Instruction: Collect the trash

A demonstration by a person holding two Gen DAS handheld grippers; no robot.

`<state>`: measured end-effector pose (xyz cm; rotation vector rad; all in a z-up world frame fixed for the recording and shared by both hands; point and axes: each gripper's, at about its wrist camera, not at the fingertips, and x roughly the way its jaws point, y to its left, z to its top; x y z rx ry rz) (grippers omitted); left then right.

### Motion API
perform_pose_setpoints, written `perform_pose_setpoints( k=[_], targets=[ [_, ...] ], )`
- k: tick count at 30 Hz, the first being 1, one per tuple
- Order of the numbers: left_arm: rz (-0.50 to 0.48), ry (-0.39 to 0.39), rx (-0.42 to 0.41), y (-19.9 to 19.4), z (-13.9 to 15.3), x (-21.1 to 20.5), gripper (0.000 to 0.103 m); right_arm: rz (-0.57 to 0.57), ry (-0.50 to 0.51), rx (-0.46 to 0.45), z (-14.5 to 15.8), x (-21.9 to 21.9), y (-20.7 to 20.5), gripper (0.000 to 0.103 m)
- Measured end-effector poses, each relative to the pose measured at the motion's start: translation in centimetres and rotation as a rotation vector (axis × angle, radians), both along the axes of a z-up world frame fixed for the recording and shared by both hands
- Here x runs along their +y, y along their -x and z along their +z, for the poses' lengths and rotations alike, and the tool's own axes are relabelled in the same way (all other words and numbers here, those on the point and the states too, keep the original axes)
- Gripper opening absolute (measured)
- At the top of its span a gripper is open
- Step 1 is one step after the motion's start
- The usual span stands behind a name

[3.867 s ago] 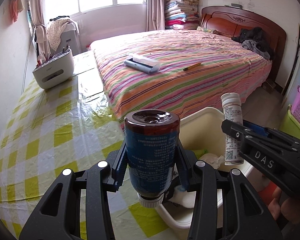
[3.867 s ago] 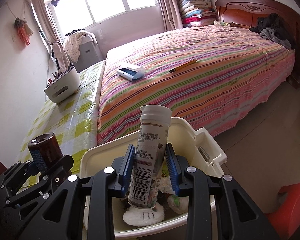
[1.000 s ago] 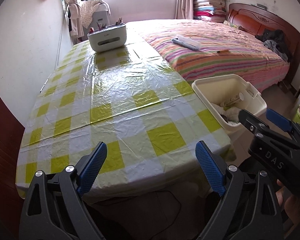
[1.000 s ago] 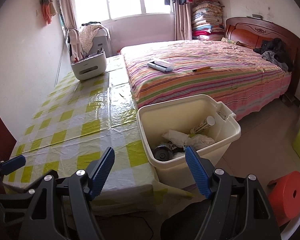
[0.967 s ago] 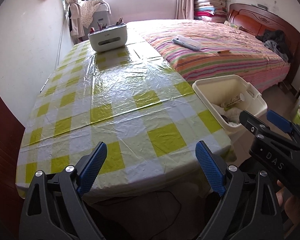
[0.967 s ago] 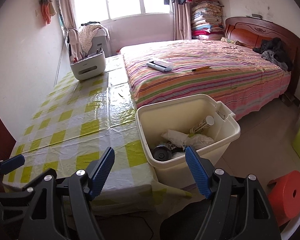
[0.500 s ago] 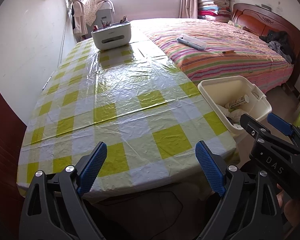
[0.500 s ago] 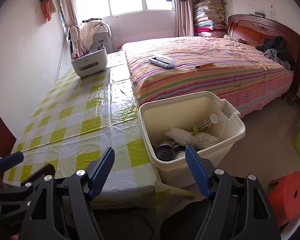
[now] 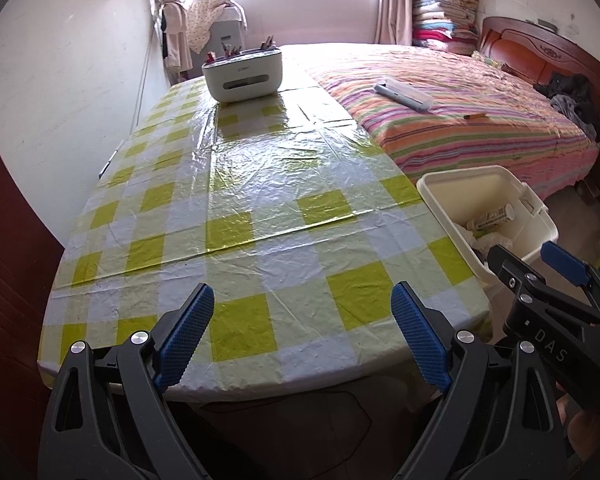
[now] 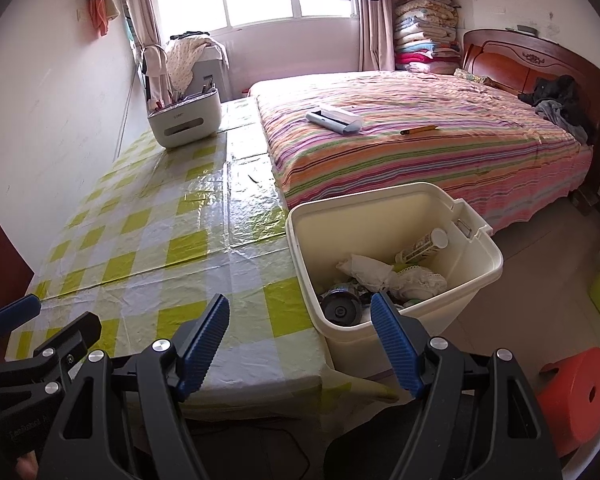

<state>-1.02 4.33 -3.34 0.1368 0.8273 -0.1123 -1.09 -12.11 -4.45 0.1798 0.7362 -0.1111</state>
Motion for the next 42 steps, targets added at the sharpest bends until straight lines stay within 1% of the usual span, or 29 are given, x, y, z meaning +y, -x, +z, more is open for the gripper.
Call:
perform_pose_setpoints(
  k=[3, 6, 12, 15, 21, 30, 42],
  targets=[
    [0.010, 0.002, -0.003, -0.3, 0.0, 0.1, 0.089, 0.000, -0.006, 0.004, -0.1, -0.1, -0.2, 0.071],
    [0.013, -0.015, -0.011, -0.5, -0.1, 0.1, 0.089, 0.001, -0.011, 0.010, -0.4, -0.2, -0.4, 0.071],
    [0.022, -0.031, -0.043, -0.5, 0.0, 0.0, 0.089, 0.007, -0.022, 0.016, -0.7, -0.3, -0.8, 0.071],
    [0.028, -0.044, -0.045, -0.7, 0.0, -0.1, 0.089, 0.007, -0.028, 0.021, -0.9, -0.5, -1.0, 0.071],
    [0.045, -0.042, -0.035, -1.2, -0.3, 0.1, 0.089, 0.008, -0.040, 0.029, -1.3, -0.7, -1.3, 0.071],
    [0.020, -0.099, -0.039, -1.2, -0.7, -0.8, 0.089, 0.013, -0.054, 0.040, -1.8, -1.0, -1.6, 0.071],
    [-0.011, -0.106, -0.014, -1.2, -1.1, -1.3, 0.089, 0.014, -0.062, 0.049, -2.2, -1.2, -1.7, 0.071]
  ],
)
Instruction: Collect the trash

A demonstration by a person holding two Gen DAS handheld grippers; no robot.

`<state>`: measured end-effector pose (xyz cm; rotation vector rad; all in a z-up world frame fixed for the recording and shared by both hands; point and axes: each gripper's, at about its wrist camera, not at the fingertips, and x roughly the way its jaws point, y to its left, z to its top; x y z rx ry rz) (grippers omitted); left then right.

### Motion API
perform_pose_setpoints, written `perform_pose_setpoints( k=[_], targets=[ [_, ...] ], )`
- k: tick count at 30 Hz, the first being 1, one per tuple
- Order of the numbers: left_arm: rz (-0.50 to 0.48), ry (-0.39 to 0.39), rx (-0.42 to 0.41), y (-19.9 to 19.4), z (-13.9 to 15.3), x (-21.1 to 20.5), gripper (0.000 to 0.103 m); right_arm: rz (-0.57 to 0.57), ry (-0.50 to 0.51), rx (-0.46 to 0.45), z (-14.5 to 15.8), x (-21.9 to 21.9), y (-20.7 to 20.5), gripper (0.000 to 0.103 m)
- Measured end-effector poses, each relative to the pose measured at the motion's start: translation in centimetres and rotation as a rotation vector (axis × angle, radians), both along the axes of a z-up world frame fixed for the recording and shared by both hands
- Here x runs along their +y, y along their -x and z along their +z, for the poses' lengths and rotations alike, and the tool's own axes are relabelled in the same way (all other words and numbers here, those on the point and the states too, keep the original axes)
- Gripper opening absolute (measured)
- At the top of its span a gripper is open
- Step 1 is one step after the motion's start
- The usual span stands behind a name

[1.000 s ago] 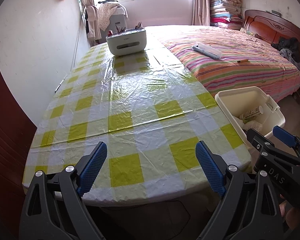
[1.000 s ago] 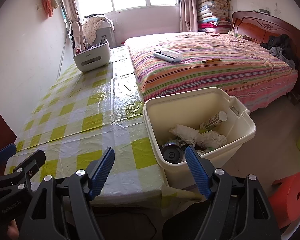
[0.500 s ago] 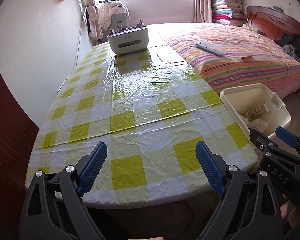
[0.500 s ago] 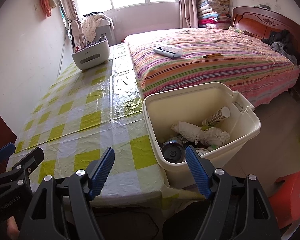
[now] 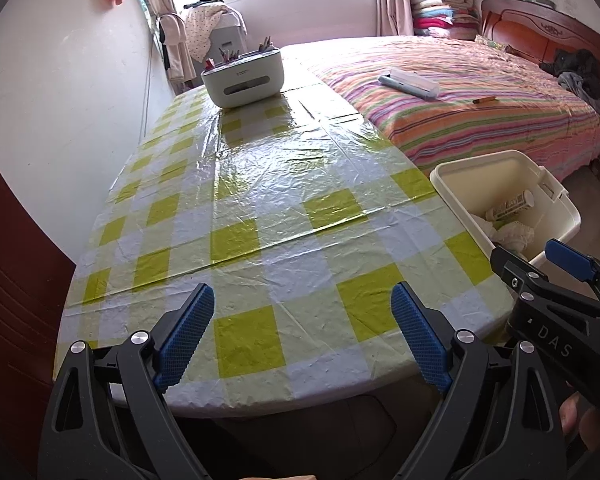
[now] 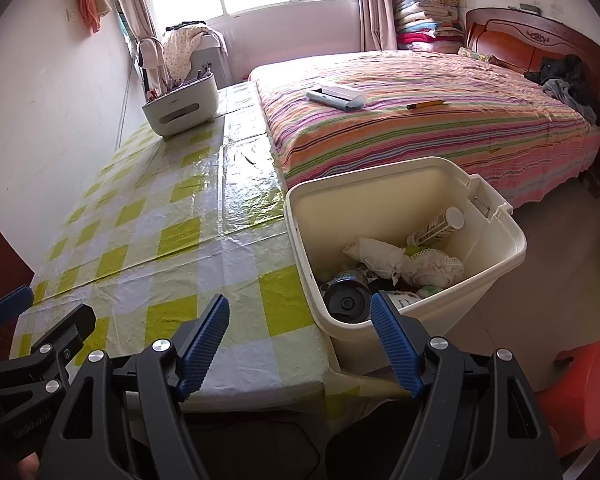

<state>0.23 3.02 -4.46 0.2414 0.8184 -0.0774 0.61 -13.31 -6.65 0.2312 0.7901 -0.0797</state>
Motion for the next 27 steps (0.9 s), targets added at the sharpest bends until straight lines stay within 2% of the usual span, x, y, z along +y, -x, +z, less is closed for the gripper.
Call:
perform_pose_setpoints(
  k=[27],
  targets=[
    [-0.009, -0.002, 0.031, -0.37, -0.47, -0.27, 0.089, 0.013, 0.001, 0.017, -0.67, 0.10, -0.58, 0.071]
  ],
)
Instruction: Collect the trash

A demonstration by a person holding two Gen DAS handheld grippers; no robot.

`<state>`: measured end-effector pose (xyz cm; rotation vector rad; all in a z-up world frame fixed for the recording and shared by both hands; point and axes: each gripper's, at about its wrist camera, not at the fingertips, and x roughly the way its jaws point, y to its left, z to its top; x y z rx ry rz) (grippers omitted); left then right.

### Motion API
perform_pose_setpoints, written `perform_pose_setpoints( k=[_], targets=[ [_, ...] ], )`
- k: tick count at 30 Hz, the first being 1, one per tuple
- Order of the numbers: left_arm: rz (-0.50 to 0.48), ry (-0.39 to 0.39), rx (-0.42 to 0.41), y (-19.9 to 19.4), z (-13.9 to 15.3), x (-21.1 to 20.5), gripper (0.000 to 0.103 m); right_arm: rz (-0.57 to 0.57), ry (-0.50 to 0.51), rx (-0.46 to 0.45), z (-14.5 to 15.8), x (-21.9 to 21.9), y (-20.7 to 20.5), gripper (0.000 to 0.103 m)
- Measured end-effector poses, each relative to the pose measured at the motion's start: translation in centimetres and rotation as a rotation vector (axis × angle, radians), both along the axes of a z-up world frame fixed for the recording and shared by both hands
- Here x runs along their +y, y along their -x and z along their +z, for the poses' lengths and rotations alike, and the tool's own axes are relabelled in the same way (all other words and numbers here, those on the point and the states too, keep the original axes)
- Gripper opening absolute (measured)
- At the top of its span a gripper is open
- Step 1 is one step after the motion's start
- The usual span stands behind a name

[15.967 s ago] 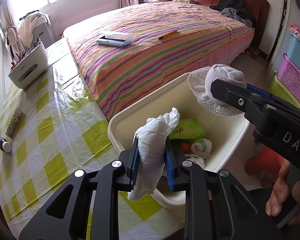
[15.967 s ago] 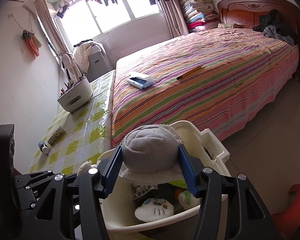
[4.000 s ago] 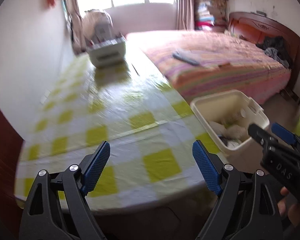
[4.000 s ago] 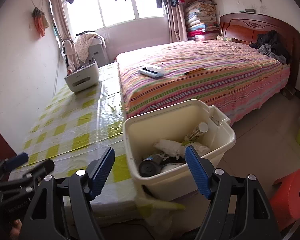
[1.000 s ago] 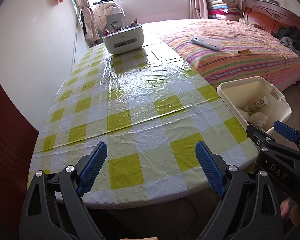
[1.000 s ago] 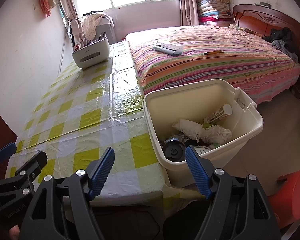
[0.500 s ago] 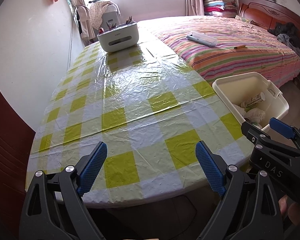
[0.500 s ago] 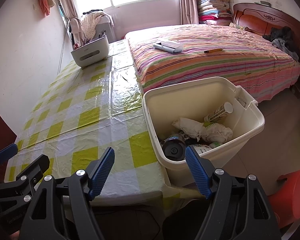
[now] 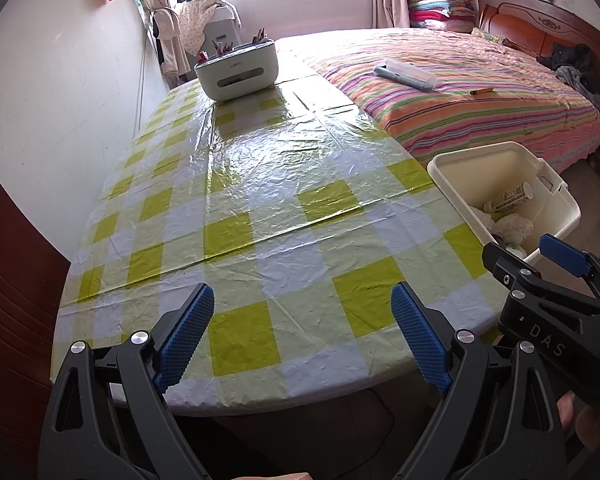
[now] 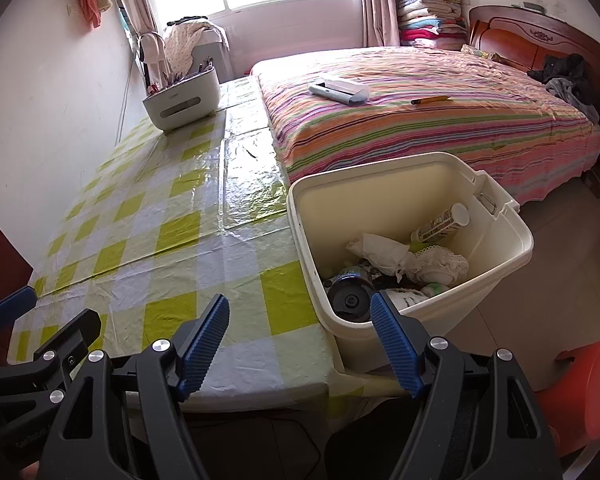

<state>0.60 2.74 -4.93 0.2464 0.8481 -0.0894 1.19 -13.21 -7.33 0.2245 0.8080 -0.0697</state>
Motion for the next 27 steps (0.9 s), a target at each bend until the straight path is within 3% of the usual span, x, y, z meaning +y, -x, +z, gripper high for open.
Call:
perform_pose_setpoints(
  k=[27],
  targets=[
    [-0.019, 0.003, 0.037, 0.03, -0.26, -0.40, 0.089, 0.003, 0.000, -0.001, 0.12, 0.00, 0.00, 0.071]
  ],
)
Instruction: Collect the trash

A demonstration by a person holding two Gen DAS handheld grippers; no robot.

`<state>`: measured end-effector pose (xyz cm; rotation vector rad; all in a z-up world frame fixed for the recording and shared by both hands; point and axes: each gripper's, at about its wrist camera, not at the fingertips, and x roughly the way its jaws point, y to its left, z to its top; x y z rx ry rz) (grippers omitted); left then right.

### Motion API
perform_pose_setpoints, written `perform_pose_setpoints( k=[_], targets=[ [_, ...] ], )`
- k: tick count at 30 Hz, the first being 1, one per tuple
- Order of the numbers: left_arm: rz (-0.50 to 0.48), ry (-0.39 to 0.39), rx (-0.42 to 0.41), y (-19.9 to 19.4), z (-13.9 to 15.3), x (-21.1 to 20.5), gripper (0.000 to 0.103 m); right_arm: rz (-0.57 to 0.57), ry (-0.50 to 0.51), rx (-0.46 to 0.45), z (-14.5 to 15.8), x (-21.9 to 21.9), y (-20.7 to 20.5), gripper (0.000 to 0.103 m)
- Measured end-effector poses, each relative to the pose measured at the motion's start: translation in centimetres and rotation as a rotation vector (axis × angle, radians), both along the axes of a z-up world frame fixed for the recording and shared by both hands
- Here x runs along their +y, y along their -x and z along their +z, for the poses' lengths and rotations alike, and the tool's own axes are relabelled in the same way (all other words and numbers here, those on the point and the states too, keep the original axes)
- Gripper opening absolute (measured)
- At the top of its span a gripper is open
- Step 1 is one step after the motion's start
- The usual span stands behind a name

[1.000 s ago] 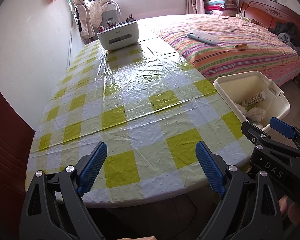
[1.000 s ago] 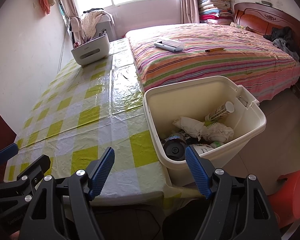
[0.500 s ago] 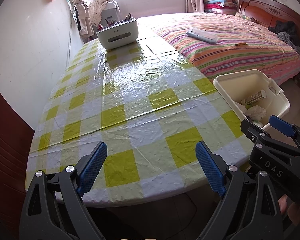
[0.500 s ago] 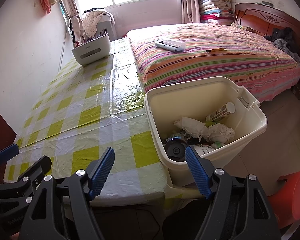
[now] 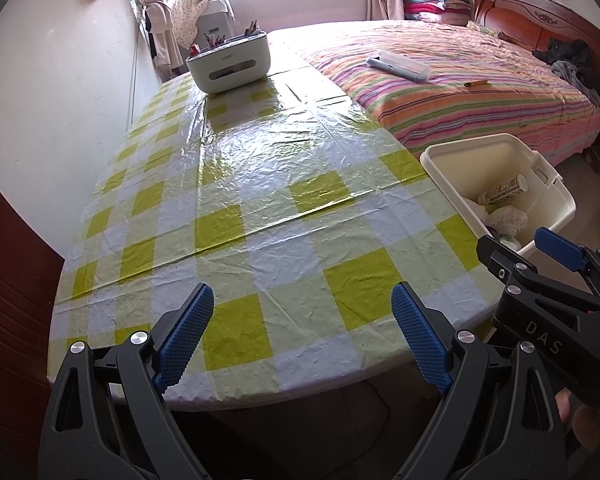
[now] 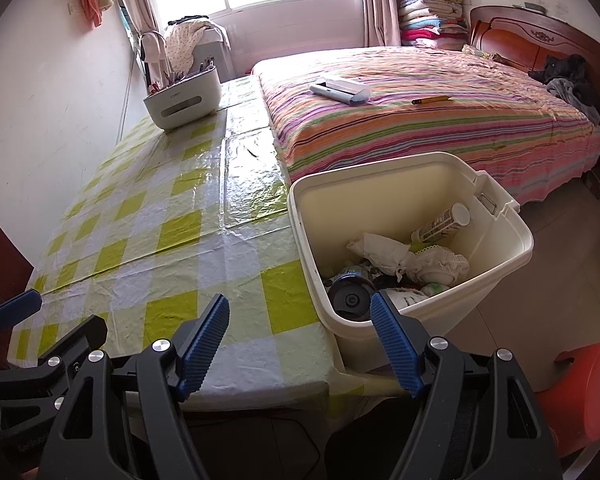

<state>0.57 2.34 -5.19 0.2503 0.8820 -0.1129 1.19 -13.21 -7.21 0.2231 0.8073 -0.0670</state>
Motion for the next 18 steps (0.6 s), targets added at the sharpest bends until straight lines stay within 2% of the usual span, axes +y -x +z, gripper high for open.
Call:
perform_pose_setpoints(
  k=[5, 10, 18],
  targets=[
    [-0.025, 0.001, -0.010, 0.4, 0.1, -0.5, 0.090, -0.002, -0.002, 0.001, -0.1, -0.2, 0.1, 0.071],
    [-0.082, 0.034, -0.049, 1.2, 0.7, -1.0, 0.090, -0.008, -0.005, 0.002, -0.2, -0.4, 0.4, 0.071],
    [-0.090, 0.031, -0.059, 1.4, 1.0, -1.8, 0.090, -0.020, -0.007, -0.004, -0.1, -1.0, 0.7, 0.071]
  ],
)
